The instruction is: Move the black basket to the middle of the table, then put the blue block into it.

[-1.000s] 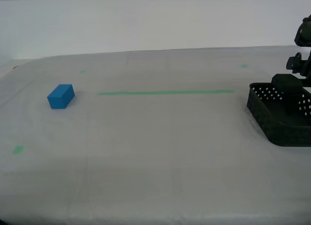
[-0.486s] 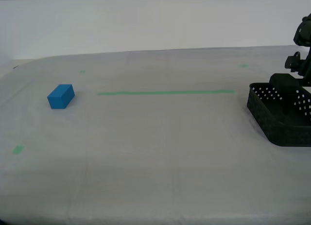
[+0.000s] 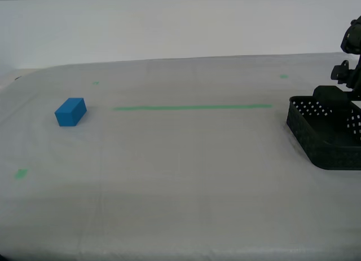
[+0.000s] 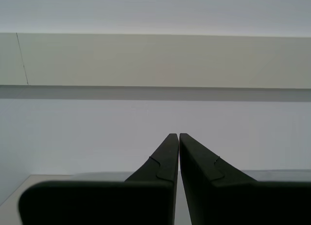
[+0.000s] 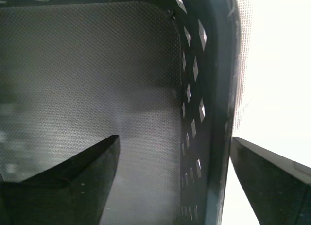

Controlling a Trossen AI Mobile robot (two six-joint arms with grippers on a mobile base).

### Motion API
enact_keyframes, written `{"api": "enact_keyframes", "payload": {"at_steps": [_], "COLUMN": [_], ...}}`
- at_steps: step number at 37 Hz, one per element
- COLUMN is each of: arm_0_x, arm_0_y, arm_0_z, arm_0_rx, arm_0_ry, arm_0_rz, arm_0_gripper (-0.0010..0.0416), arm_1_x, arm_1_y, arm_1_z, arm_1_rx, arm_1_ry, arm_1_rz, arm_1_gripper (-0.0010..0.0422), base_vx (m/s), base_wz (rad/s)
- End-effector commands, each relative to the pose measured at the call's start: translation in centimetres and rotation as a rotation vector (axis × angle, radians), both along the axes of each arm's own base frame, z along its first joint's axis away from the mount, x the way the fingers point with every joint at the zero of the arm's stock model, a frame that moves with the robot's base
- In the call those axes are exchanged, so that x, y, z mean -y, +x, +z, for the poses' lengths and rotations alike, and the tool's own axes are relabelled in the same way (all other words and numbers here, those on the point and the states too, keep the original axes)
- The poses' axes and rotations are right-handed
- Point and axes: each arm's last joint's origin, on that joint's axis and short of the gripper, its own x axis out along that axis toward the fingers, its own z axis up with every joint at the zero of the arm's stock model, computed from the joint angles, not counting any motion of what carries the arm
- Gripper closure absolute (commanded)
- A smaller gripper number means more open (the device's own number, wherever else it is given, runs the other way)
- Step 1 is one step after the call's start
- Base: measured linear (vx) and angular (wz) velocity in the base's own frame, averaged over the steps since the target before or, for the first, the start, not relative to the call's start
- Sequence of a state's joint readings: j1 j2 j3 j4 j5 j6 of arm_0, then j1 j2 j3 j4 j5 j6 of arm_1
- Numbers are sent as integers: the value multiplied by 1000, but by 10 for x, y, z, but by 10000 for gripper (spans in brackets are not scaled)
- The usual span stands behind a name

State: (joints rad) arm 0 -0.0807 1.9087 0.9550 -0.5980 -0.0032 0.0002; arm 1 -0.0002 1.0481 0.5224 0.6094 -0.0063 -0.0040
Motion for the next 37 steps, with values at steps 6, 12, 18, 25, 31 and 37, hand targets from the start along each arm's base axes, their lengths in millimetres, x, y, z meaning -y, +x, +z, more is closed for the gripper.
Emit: {"api": "enact_keyframes", "payload": {"at_steps": [6,12,18,25,31,37], "arm_0_x": [0,0,0,0,0,0], "arm_0_y": [0,0,0,0,0,0], "arm_0_z": [0,0,0,0,0,0], "arm_0_rx": [-1,-1,0,1,1,1], "arm_0_ry": [-1,0,-1,-1,0,0], "arm_0_rz": [-7,-12,-18,-32,-34,-42], "arm_0_gripper": [167,225,288,346,385,404], "arm_1_x": [0,0,0,0,0,0], "arm_1_y": [0,0,0,0,0,0], "arm_1_z": [1,1,1,1,1,1], "arm_1_rx": [7,6,6,6,6,7], "arm_1_ry": [1,1,1,1,1,1], "arm_1_rz": [1,1,1,1,0,0], "arm_1_gripper": [412,412,412,412,412,412], "base_vx": [0,0,0,0,0,0], "base_wz": [0,0,0,0,0,0]}}
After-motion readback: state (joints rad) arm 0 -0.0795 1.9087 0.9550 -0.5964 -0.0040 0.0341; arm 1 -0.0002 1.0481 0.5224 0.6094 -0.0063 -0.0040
